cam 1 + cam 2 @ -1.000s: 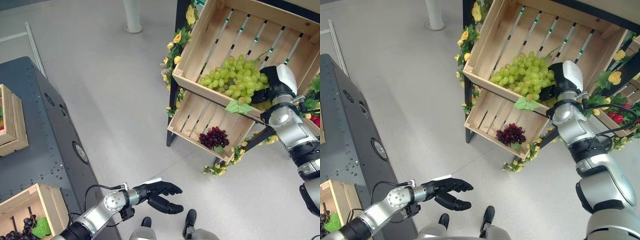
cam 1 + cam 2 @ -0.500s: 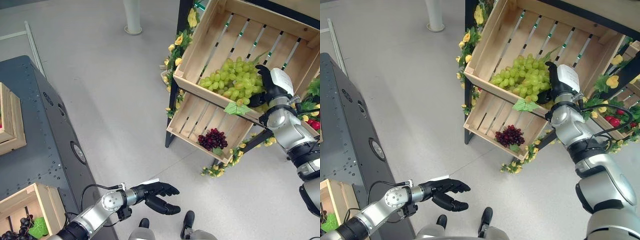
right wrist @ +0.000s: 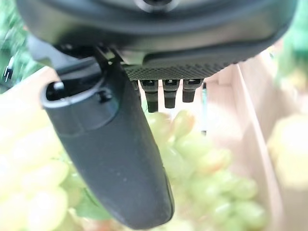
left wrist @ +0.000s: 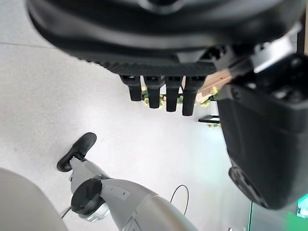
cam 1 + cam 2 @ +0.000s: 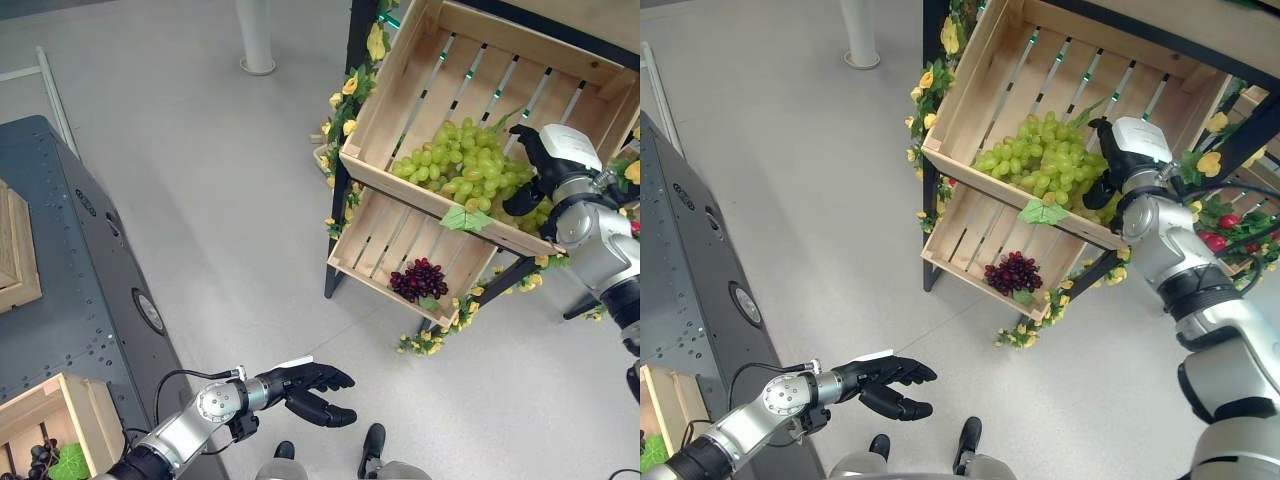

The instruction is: Pick up the fruits from the basket on one side to the basket on the other side

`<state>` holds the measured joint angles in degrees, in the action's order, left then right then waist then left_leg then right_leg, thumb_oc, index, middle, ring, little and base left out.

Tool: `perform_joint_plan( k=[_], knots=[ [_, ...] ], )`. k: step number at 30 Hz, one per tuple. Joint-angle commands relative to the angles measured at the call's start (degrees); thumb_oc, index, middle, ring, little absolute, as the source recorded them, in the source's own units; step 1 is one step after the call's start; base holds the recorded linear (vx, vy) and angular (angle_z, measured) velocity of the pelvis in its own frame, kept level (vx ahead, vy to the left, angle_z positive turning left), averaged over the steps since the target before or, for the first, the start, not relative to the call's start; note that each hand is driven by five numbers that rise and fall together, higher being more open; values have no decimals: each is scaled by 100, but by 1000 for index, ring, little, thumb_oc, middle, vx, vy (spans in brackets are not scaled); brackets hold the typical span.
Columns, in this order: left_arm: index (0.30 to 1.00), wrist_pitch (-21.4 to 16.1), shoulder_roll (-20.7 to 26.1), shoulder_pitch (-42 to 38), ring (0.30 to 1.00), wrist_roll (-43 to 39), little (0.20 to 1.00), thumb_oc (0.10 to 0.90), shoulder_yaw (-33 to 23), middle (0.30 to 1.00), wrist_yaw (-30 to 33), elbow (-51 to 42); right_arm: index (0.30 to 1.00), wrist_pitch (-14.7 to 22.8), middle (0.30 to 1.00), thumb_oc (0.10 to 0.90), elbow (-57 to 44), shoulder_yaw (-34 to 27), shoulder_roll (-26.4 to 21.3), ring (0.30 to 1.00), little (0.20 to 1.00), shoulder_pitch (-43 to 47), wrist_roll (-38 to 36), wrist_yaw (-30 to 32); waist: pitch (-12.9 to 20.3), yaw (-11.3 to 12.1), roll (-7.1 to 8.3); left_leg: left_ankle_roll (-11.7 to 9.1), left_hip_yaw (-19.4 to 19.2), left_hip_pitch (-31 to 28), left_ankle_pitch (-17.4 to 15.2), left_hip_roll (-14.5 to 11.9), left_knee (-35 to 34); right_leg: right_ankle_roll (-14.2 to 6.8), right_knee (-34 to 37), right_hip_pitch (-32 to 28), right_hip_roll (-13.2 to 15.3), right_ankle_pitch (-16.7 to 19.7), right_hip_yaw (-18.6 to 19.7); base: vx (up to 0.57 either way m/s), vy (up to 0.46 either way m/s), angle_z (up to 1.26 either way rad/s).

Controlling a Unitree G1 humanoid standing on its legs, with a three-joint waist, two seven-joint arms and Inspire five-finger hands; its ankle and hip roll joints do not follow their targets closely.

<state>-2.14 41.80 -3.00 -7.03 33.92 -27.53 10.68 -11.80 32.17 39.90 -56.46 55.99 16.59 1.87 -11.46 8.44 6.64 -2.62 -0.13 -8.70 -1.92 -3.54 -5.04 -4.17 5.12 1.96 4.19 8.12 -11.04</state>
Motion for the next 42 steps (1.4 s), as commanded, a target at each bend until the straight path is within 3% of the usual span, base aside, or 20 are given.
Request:
perform_joint_plan(
  k=[1,3,8,12,14,19,20,23,28,34,37,42],
  knots=[
    [900,-516,212,-76,900,-205,900,800,82,900,-101,-583,900,457,900,800,-69,695,-913,900,900,1400,849,-142,615,30,92,53,126,325,-113,59,4,-627,-12,-742,396,-590,-32,-35,28,-2],
    [900,-526,226,-94,900,-220,900,800,33,900,-123,-577,900,560,900,800,-212,1025,-1010,900,900,1663,937,-296,652,-1,110,55,115,300,-119,71,4,-634,-12,-766,401,-588,-27,-36,25,-2],
    [900,-522,243,-129,900,-243,900,800,-90,900,-216,-567,900,786,900,800,-474,1180,-1163,900,900,1759,1004,-835,709,-61,108,60,72,263,-132,82,4,-656,-12,-789,421,-579,-3,-31,13,-8],
    [900,-495,229,-154,900,-228,900,800,-198,900,-273,-553,900,925,900,800,-656,1290,-1251,900,900,1779,789,-1304,722,-106,99,60,25,240,-124,72,4,-657,-13,-806,444,-564,-5,-27,9,-6],
    [900,-452,230,-149,900,-215,900,800,-253,900,-297,-602,900,916,900,800,-718,1201,-1263,900,900,1710,335,-1180,725,-115,87,59,16,218,-121,65,4,-652,-14,-830,449,-561,-12,0,0,0],
    [900,-563,130,-217,900,-163,900,800,-317,900,-298,-479,900,849,900,800,-968,349,-980,900,900,1331,-1385,-925,733,-149,38,62,30,232,-80,100,4,-623,-18,-817,470,-547,-12,-27,19,0],
    [900,-590,102,-239,900,-170,900,800,-338,900,-304,-441,900,894,900,800,-1164,-68,-856,900,900,1043,-1916,-884,745,-166,22,68,35,228,-89,116,4,-615,-24,-822,479,-563,-7,-43,43,1],
    [900,-639,42,-265,900,-204,900,800,-401,900,-284,-400,900,950,900,800,-1600,-760,-648,900,900,380,-2436,-880,743,-191,-13,76,45,226,-108,148,4,-612,-28,-827,501,-582,-14,-32,49,1],
    [900,-701,-114,-295,900,-175,900,800,-446,900,71,-352,900,1200,900,800,-2228,-1596,-324,900,900,-620,-2377,-528,731,-213,-87,123,52,204,-124,180,4,-610,-81,-842,562,-611,-33,-24,63,1],
    [900,-742,-141,-317,900,-113,900,800,-464,900,230,-375,900,1207,900,800,-2499,-2072,-76,900,900,-880,-2766,68,736,-195,-132,153,77,203,-153,235,4,-659,-106,-837,641,-593,-77,-22,63,1],
    [900,-727,-274,-348,900,-93,900,800,-528,900,499,-284,900,882,900,800,-3405,-2533,442,900,900,-1586,-3717,-287,718,-248,-220,199,56,205,-166,289,4,-705,-209,-761,748,-588,-61,-27,131,3],
    [900,-746,-453,-264,900,465,900,800,-638,900,777,-63,900,866,900,800,-4155,-2796,1266,900,900,-2818,-3956,-930,697,-233,-277,271,72,224,-171,358,4,-782,-292,-672,877,-530,-44,-7,99,0]
  ],
)
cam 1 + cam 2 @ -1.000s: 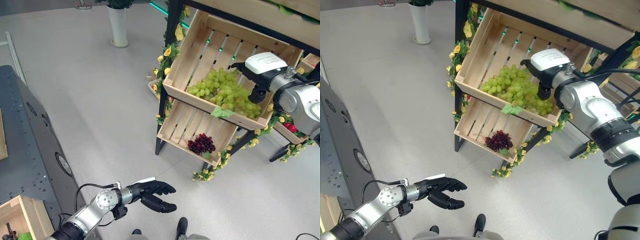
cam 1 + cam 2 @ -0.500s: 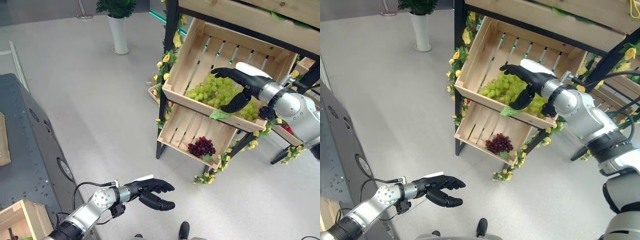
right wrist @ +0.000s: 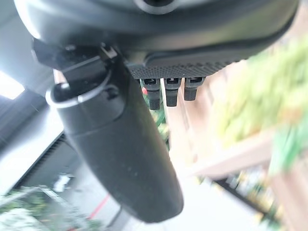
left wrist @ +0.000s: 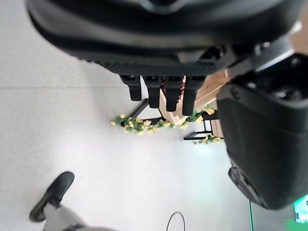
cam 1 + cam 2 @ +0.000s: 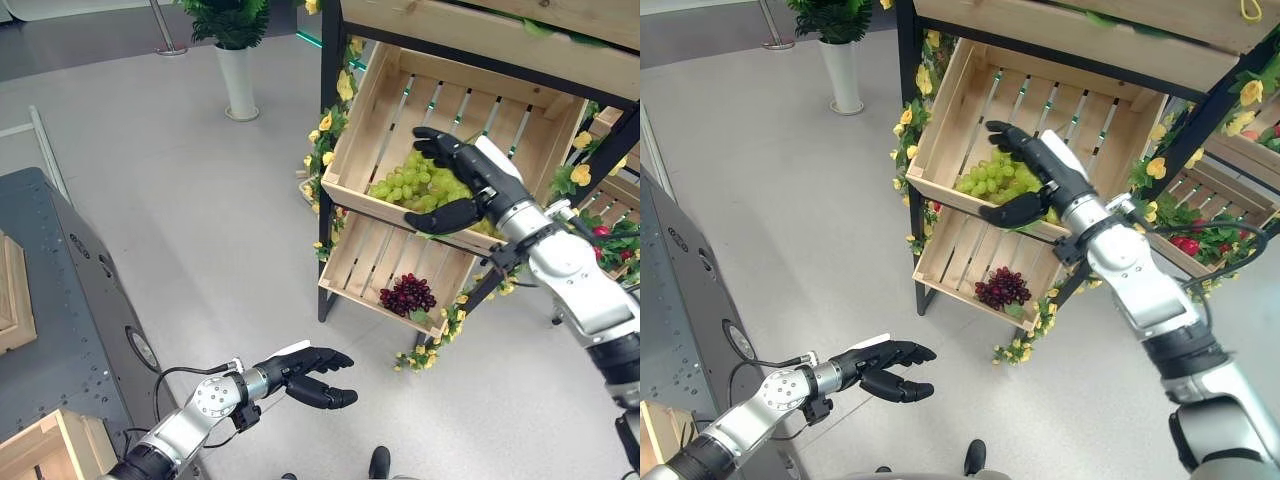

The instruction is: Pick up the fruits from the basket on one side to the basket on the other side

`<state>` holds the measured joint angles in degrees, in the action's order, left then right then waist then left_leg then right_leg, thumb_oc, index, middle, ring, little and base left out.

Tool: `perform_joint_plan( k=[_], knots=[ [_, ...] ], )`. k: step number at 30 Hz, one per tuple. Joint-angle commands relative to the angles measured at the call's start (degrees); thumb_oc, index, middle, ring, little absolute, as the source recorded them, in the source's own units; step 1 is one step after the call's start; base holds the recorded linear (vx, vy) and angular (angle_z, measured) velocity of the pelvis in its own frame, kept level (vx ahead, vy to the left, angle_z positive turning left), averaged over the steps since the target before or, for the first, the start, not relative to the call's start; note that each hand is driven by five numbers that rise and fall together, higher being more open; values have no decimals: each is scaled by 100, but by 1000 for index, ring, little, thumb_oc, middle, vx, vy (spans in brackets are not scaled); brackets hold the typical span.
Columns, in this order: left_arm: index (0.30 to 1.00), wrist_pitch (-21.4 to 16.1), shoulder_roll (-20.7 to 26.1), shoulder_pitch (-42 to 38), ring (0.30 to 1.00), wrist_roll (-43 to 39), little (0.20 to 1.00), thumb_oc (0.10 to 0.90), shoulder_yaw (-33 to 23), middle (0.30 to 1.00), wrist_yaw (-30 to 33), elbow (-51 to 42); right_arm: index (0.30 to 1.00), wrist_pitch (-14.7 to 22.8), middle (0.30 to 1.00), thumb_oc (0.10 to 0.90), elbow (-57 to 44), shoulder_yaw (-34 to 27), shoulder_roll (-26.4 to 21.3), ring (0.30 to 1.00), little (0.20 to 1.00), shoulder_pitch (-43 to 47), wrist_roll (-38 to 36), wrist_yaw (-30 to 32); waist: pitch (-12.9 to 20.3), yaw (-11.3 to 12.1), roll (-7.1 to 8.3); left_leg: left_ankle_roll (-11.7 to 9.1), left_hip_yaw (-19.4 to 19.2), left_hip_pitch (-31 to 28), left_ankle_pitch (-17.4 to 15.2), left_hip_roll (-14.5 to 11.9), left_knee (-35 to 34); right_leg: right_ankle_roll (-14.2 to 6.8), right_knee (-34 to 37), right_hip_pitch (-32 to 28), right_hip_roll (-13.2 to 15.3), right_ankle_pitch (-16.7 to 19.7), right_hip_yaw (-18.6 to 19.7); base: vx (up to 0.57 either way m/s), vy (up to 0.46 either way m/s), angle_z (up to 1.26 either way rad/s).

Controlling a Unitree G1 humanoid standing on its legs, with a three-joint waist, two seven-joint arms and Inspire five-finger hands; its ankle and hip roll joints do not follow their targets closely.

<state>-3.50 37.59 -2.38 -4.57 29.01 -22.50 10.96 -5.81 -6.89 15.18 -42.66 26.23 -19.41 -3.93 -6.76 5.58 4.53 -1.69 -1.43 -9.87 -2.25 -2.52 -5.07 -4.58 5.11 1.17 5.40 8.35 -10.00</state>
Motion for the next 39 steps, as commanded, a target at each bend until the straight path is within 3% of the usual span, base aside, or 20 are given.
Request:
perform_joint_plan(
  k=[1,2,6,9,11,15,20,29,32,35,37,39],
  knots=[
    [900,-557,-44,-303,900,274,900,800,-142,900,339,-86,900,229,900,800,-324,-323,-52,900,900,17,-564,-390,229,68,-70,191,207,346,-142,267,7,-760,-301,-575,783,-518,-152,2,63,1],
    [900,-552,-63,-273,900,332,900,800,-181,900,375,-55,900,201,900,800,-331,-301,42,900,900,-95,-719,-446,222,78,-75,200,201,351,-139,279,7,-774,-314,-552,808,-489,-157,-8,91,4],
    [900,-442,-158,-84,900,669,900,800,-361,900,743,110,900,687,900,800,81,-17,925,900,900,-872,-1416,-839,149,204,-85,277,207,373,-185,354,7,-859,-548,-370,969,-297,-206,-8,50,3],
    [900,-401,-193,30,900,682,900,800,-483,900,817,34,900,947,900,800,348,113,1287,900,900,-1135,-1442,-975,133,267,-116,299,233,418,-148,353,7,-826,-593,-358,939,-398,-193,-19,-22,4],
    [900,-342,-278,181,900,719,900,800,-555,900,1050,-5,900,1261,900,800,608,350,1582,900,900,-1611,-1326,-1063,127,227,-156,318,250,456,-93,335,14,-758,-573,-374,742,-612,-17,-42,-89,15],
    [900,-212,-346,160,900,830,900,800,-465,900,1394,77,900,1478,900,800,913,561,1695,900,900,-2179,-1098,-1091,103,11,-165,334,384,499,-46,321,69,-573,-722,-315,372,-884,355,-26,-155,21],
    [900,329,-423,342,900,842,900,800,-685,900,1915,191,900,1189,900,800,1491,766,1872,900,900,-2562,-1160,-1169,96,-33,-136,199,451,465,23,243,63,-399,-449,-499,192,-878,289,-61,-259,38],
    [900,618,-780,570,900,-464,900,800,-928,900,2280,-4,900,718,900,800,1845,929,1926,900,900,-2630,-1338,-1414,-115,152,-199,-277,471,926,486,-78,168,-102,-56,-585,-117,-795,-137,-103,-220,18],
    [900,652,-813,565,900,-521,900,800,-988,900,2290,-114,900,524,900,800,1970,1028,1894,900,900,-2499,-1330,-1291,-200,246,-233,-349,431,1075,685,-119,63,-51,-41,-570,-153,-816,-286,-107,-87,51],
    [900,668,-759,537,900,-603,900,800,-1002,900,2254,-242,900,402,900,800,2023,1052,1866,900,900,-2408,-1703,-1351,-255,244,-244,-431,53,1226,817,-260,70,23,-41,-589,-158,-850,-553,-70,-2,61],
    [900,469,-777,374,900,-499,900,800,-897,900,1881,-191,900,667,900,800,2068,963,1871,900,900,-2392,-2078,-1184,-299,147,-251,-483,-917,1331,888,-476,176,91,-122,-644,-75,-898,-1135,-63,53,80],
    [900,340,-775,210,900,-447,900,800,-760,900,1643,-152,900,920,900,800,2048,897,1904,900,900,-2417,-2484,-957,-289,28,-239,-479,-1677,1267,663,-579,505,98,-377,-626,51,-1039,-1549,-12,128,164]
  ],
)
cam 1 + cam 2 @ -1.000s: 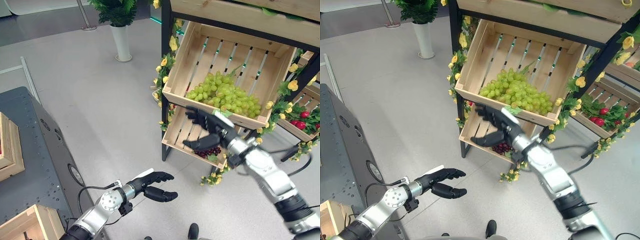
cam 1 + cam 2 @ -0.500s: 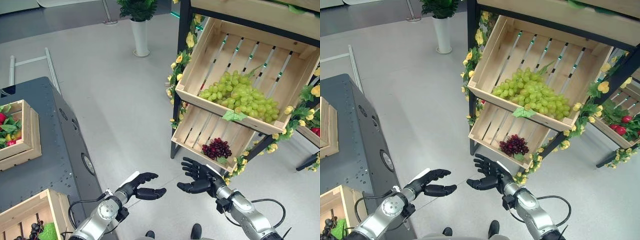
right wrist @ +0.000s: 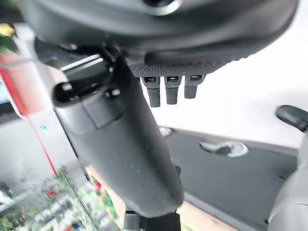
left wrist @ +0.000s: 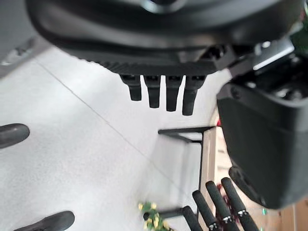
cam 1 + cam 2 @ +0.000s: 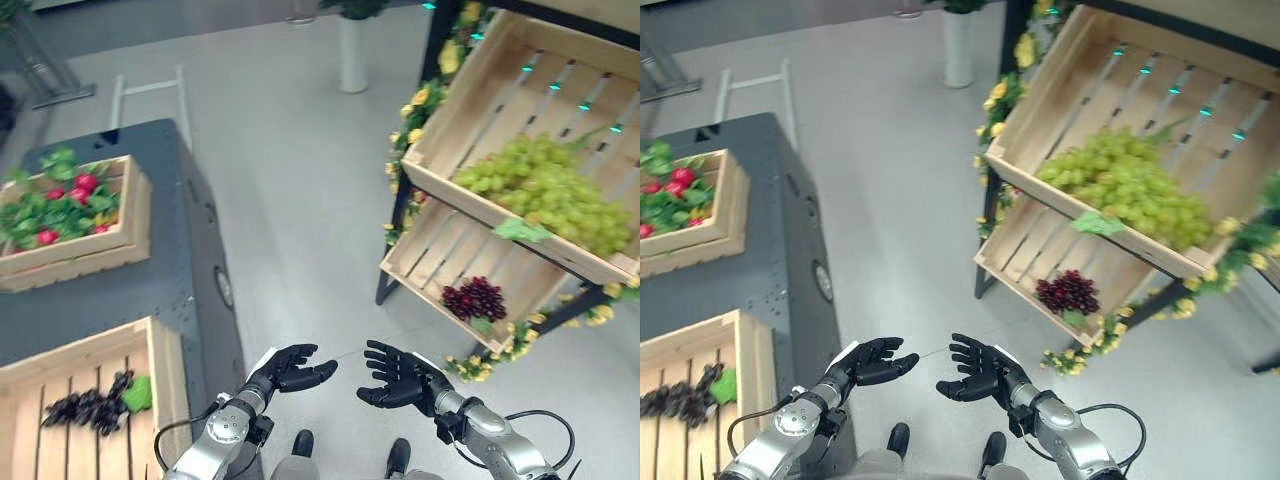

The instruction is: Pick up the fruits from the basket on one side to the basket on the other side

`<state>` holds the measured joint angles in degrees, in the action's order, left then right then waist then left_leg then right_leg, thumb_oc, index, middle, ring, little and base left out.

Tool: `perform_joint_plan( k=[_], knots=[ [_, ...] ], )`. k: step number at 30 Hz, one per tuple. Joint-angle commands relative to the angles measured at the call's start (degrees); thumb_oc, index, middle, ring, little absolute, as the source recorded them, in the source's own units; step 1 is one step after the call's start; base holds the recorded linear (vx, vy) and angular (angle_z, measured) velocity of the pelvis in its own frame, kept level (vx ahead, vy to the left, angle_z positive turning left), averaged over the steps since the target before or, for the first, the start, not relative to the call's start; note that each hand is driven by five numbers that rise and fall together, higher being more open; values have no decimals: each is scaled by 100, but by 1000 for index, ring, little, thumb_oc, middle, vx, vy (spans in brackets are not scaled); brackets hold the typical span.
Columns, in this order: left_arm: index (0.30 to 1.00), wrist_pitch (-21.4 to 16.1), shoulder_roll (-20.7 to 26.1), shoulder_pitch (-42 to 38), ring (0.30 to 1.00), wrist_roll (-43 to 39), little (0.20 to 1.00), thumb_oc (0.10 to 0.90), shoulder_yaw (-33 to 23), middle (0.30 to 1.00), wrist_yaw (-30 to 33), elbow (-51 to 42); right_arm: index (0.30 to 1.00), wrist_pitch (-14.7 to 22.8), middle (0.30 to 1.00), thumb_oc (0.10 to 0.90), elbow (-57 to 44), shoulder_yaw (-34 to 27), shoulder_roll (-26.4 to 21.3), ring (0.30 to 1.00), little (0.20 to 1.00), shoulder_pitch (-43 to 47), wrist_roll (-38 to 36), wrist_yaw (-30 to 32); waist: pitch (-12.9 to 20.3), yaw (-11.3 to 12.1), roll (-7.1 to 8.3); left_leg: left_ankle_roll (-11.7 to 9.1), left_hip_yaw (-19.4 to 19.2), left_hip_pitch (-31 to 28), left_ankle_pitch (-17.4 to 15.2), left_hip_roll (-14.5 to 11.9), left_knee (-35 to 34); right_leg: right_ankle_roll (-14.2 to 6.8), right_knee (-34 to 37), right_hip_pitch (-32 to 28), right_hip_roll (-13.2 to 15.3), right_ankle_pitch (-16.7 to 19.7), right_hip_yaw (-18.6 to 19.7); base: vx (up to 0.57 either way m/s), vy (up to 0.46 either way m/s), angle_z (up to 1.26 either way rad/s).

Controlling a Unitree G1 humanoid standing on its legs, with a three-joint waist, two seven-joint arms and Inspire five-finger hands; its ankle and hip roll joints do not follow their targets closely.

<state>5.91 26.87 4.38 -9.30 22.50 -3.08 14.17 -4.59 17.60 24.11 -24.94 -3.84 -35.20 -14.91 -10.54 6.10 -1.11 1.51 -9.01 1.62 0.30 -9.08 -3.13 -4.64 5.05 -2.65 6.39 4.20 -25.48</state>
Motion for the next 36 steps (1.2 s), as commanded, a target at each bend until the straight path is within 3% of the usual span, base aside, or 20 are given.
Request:
perform_joint_plan(
  k=[1,6,12,15,17,18,19,20,21,23,25,29,33,36],
  knots=[
    [900,-655,314,-512,900,33,900,800,-55,900,-383,-465,900,923,900,800,-408,11,154,900,900,574,-984,293,106,-78,300,-785,-1158,42,391,64,278,79,-559,-155,29,-640,-161,-5,218,231],
    [900,-800,480,-454,900,57,900,800,-19,900,-560,-510,900,1074,900,800,-445,-108,274,900,900,414,-856,256,159,-72,178,-668,-1014,-210,366,358,17,-146,-800,-117,271,-601,-271,116,268,118],
    [900,-546,736,-366,900,-29,900,800,-233,900,-876,-860,900,801,900,800,-634,-272,301,900,900,330,-675,188,365,57,146,-431,-733,-480,127,751,-187,-374,-930,-246,541,-538,-371,155,295,55],
    [900,-495,789,-381,900,-31,900,800,-263,900,-1048,-959,900,813,900,800,-653,-369,372,900,900,292,-690,208,358,85,128,-228,-560,-516,21,912,-187,-491,-1843,2,922,-305,-350,123,330,30],
    [900,-498,794,-424,900,-54,900,800,-265,900,-1089,-963,900,851,900,800,-706,-391,395,900,900,276,-608,225,324,74,118,-143,-481,-523,-1,985,-187,-521,-2434,213,1084,-260,-232,74,247,40],
    [900,-504,789,-482,900,-51,900,800,-262,900,-1126,-954,900,817,900,800,-797,-394,395,900,900,255,-701,208,265,49,111,-56,-330,-541,-34,1068,-187,-545,-3143,499,1198,-211,-14,63,198,36],
    [900,-500,790,-490,900,-58,900,800,-262,900,-1123,-955,900,809,900,800,-810,-393,396,900,900,251,-720,200,257,46,114,-48,-309,-541,-37,1079,-187,-545,-3207,534,1204,-214,23,76,179,24],
    [900,-479,791,-511,900,-89,900,800,-264,900,-1095,-949,900,801,900,800,-851,-389,383,900,900,240,-701,181,226,12,126,-25,-205,-553,-42,1116,-187,-528,-3233,617,1111,-227,241,12,45,23],
    [900,-468,795,-560,900,-102,900,800,-239,900,-1007,-941,900,853,900,800,-904,-363,345,900,900,247,-608,213,191,-50,127,4,-99,-510,43,1107,-187,-403,-2950,678,860,-208,418,38,-11,32],
    [900,-403,752,-652,900,-135,900,800,-148,900,-844,-963,900,897,900,800,-1023,-300,306,900,900,230,-563,242,167,-174,173,-20,126,-487,36,1137,-124,-370,-2118,570,533,-241,821,60,-96,56],
    [900,-396,712,-703,900,-144,900,800,-91,900,-743,-939,900,1010,900,800,-1037,-287,285,900,900,221,-394,180,191,-233,201,-24,239,-456,-10,1159,-87,-371,-1373,505,475,-150,1109,79,-106,49],
    [900,-491,626,-703,900,-81,900,800,4,900,-745,-870,900,1119,900,800,-1035,-255,209,900,900,275,-212,141,300,-346,282,18,574,-430,-145,1225,-165,-553,-39,538,449,519,1843,124,-168,45],
    [900,-616,651,-557,900,-48,900,800,-95,900,-841,-894,900,978,900,800,-1340,-338,56,900,900,166,-192,74,281,-523,311,82,889,-494,-254,1192,-150,-596,-5,846,238,547,2462,142,-244,95],
    [900,-690,638,-424,900,75,900,800,-115,900,-692,-877,900,888,900,800,-1417,-375,15,900,900,66,-257,1,217,-620,367,96,1179,-505,-328,1189,46,-522,-224,758,-17,344,2725,145,-323,53]
  ],
)
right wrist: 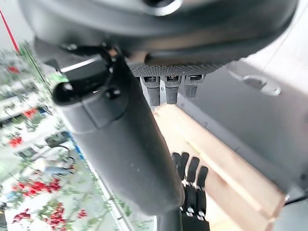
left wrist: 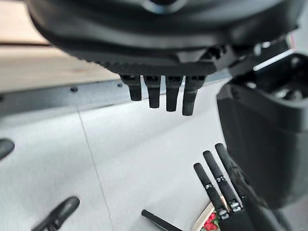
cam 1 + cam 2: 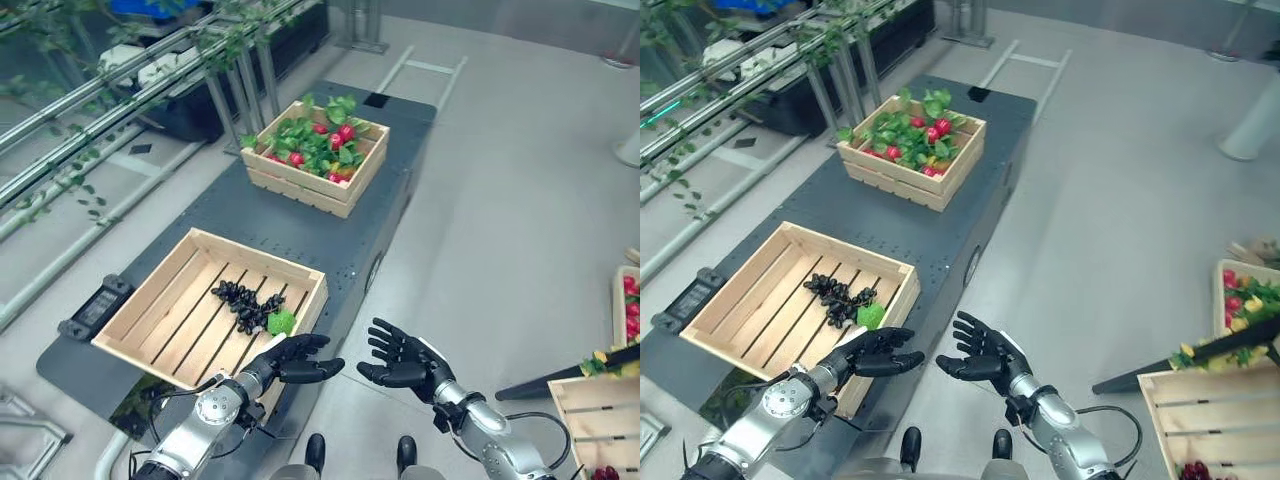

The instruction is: Pick up the fruits from the basket on one side to the basket on the other side

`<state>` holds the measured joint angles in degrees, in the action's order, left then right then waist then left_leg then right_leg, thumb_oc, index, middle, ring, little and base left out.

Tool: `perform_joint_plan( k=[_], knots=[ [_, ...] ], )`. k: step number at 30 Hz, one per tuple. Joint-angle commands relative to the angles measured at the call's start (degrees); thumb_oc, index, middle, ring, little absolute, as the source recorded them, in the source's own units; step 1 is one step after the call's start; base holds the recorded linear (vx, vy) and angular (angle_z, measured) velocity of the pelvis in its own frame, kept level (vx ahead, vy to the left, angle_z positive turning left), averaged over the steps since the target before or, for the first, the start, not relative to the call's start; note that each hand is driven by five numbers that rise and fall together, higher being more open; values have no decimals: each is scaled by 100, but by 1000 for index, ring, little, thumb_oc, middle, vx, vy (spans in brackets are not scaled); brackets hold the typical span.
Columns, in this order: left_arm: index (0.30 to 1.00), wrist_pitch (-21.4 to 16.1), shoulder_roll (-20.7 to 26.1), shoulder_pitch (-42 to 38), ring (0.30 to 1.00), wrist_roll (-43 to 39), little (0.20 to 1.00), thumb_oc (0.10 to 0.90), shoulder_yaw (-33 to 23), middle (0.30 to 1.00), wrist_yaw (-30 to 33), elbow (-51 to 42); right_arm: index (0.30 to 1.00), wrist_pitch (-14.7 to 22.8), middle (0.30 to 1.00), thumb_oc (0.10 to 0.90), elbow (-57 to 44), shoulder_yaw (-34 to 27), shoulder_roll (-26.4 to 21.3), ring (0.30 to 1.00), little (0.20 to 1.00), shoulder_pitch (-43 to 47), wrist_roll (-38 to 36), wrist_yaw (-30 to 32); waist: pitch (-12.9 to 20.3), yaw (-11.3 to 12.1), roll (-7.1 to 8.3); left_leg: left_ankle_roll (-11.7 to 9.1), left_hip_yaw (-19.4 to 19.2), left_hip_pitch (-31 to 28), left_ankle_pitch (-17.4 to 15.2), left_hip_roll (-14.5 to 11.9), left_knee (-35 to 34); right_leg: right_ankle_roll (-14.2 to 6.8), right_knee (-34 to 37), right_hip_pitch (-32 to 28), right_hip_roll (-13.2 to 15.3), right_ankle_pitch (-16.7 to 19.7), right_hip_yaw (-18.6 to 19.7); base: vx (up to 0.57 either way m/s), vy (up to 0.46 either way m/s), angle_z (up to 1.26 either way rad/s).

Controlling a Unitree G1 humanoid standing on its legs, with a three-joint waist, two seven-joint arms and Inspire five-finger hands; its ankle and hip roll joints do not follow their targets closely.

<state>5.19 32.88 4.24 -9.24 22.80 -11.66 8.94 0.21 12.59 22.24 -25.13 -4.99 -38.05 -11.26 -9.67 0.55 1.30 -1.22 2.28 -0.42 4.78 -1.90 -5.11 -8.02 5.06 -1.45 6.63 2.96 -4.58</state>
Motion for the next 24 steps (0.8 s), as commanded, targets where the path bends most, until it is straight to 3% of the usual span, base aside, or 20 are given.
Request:
perform_joint_plan(
  k=[1,8,12,14,16,18,20,24],
  knots=[
    [900,-606,15,-371,900,69,900,800,-147,900,238,-378,900,363,900,800,-934,-187,34,900,900,183,14,-368,120,-65,146,357,82,-317,-775,438,263,-151,-288,597,-86,404,628,183,-402,63],
    [900,-418,-107,-460,900,-202,900,800,-31,900,384,-442,900,264,900,800,-1014,-58,-37,900,900,347,184,-315,125,25,309,26,-86,-255,-633,-69,452,126,-188,110,-258,63,94,130,-294,42],
    [900,-537,-113,-458,900,-285,900,800,-47,900,352,-460,900,348,900,800,-1006,-135,-98,900,900,306,122,-242,70,67,358,-65,-301,-74,-699,-78,887,199,-159,-60,-207,-1,-266,92,-147,54],
    [900,-729,-119,-390,900,-325,900,800,-131,900,415,-542,900,396,900,800,-1030,-209,-141,900,900,193,149,-240,54,83,356,-103,-360,28,-724,-46,1052,216,-62,-159,-163,17,-423,100,15,67],
    [900,-960,-130,-317,900,-406,900,800,-261,900,511,-650,900,442,900,800,-1022,-244,-161,900,900,131,187,-271,91,80,298,-125,-506,-47,-568,-118,727,217,-6,-199,-156,-4,-537,103,94,55],
    [900,-1314,-160,-336,900,-459,900,800,-337,900,590,-658,900,538,900,800,-987,-255,-154,900,900,96,239,-196,159,33,187,-235,-816,-175,-169,-329,34,220,-6,-179,-184,-51,-682,72,146,77],
    [900,-1667,-219,-432,900,-378,900,800,-349,900,622,-613,900,655,900,800,-927,-272,-94,900,900,78,148,-94,200,-20,142,-358,-1007,19,3,-493,11,234,-6,-165,-176,-63,-810,37,147,78],
    [900,-1940,-242,-690,900,-45,900,800,-368,900,1127,-516,900,810,900,800,-595,-256,30,900,900,291,124,-58,248,78,141,-310,-721,104,-101,-350,11,170,-6,-151,-7,-27,-958,89,248,48]
  ],
)
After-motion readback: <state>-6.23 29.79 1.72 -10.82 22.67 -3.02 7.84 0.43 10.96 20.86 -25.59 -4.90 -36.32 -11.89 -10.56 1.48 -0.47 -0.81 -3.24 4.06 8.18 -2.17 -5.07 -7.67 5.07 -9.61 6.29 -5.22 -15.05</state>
